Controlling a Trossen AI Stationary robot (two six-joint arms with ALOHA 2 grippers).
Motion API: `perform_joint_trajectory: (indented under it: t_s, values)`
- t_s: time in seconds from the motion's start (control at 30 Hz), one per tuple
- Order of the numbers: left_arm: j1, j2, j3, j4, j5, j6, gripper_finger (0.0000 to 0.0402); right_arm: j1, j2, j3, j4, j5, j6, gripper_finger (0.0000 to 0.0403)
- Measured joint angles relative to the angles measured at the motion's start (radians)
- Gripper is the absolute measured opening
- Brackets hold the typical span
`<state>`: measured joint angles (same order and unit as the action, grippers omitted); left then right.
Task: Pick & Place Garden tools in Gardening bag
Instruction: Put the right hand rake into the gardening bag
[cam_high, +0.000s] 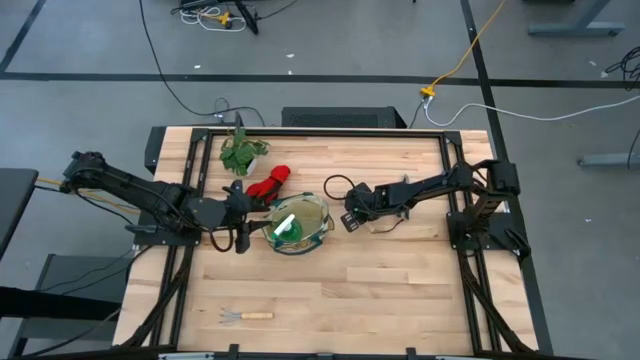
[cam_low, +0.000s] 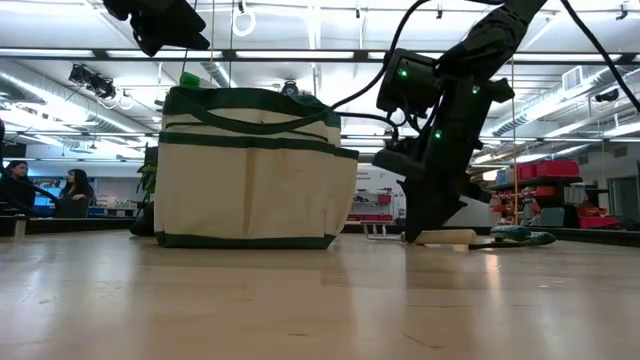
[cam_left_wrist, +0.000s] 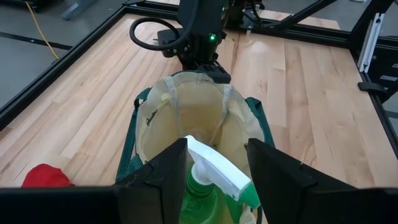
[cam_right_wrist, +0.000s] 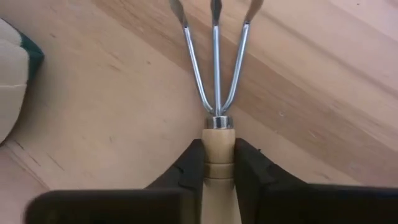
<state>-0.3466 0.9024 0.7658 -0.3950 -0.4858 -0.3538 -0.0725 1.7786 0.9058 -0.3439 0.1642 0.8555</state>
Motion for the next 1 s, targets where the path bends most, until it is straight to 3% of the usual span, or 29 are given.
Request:
perform_joint_trajectory:
  t_s: [0.27, 0.7, 1.0]
  values:
    - [0.0, 0.0, 0.0, -0.001, 0.0, 0.0, 0.0174, 0.0, -0.037, -0.003, -0.003, 0.003, -0.033, 0.0041]
    - [0.0, 0.0, 0.0, -0.003, 0.0, 0.0, 0.0174, -0.001, -0.214, -0.003, 0.027, 0.12, -0.099, 0.0041]
    - [0.0, 0.0, 0.0, -0.004, 0.0, 0.0, 0.0174, 0.0, -0.29, -0.003, 0.278, 0.106, -0.225, 0.0041]
